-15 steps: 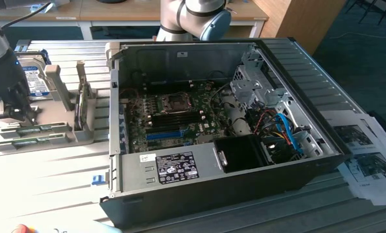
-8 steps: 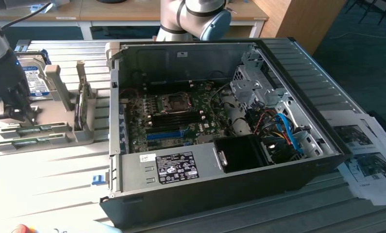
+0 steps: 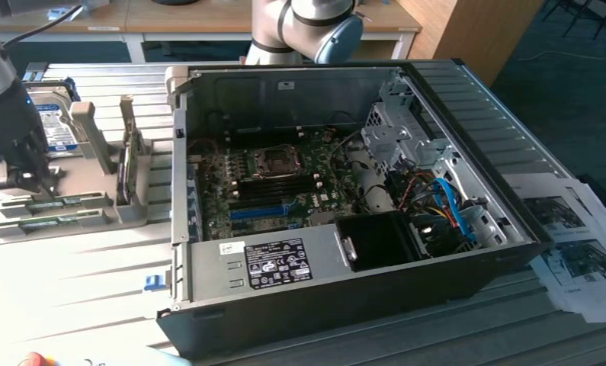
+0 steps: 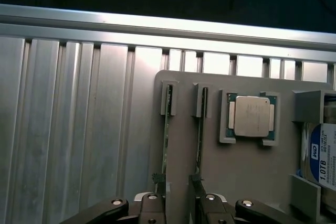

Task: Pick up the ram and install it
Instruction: 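Pick up the ram and move it above insertion slot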

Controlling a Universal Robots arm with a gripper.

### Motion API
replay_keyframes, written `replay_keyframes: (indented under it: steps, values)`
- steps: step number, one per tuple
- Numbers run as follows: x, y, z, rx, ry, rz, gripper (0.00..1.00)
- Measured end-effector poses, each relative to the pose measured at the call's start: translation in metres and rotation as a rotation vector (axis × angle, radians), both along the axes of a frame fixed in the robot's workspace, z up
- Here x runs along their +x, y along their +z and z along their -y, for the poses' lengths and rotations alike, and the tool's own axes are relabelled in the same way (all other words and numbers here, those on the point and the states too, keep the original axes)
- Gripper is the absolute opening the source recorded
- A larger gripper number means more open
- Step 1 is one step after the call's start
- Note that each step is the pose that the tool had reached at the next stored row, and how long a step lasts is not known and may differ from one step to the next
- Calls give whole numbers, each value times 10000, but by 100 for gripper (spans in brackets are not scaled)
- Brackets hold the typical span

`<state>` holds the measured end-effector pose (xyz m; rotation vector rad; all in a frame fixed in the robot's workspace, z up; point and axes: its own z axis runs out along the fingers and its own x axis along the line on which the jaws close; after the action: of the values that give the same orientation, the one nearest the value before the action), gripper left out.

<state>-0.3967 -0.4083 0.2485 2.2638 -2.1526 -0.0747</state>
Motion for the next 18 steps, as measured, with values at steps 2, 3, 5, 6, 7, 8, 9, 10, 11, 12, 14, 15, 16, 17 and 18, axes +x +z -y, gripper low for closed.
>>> replay_keyframes:
  steps: [2, 3, 5, 6, 7, 8, 9, 10, 11, 12, 14, 15, 16, 17, 18]
  values:
    - [5, 0, 9, 0, 0, 0, 31]
    - [6, 0, 12, 0, 1, -1, 31]
    - [7, 0, 13, 1, 0, 0, 31]
    - [6, 0, 13, 0, 0, -1, 31]
    - [6, 0, 13, 0, 0, 0, 31]
    - [6, 0, 13, 0, 0, 0, 31]
    - [6, -5, 14, 2, 1, 1, 31]
    - [6, -13, 14, 1, 0, 1, 31]
    - [6, -21, 14, 0, 0, -1, 31]
    - [6, -30, 15, 0, 0, 0, 31]
    - [6, -47, 16, 0, 0, 0, 31]
    - [7, -56, 17, 0, 0, -1, 31]
    - [7, -66, 18, 0, 0, 0, 31]
    - [6, -76, 19, 0, 0, 0, 31]
    - [7, -86, 20, 0, 0, 0, 31]
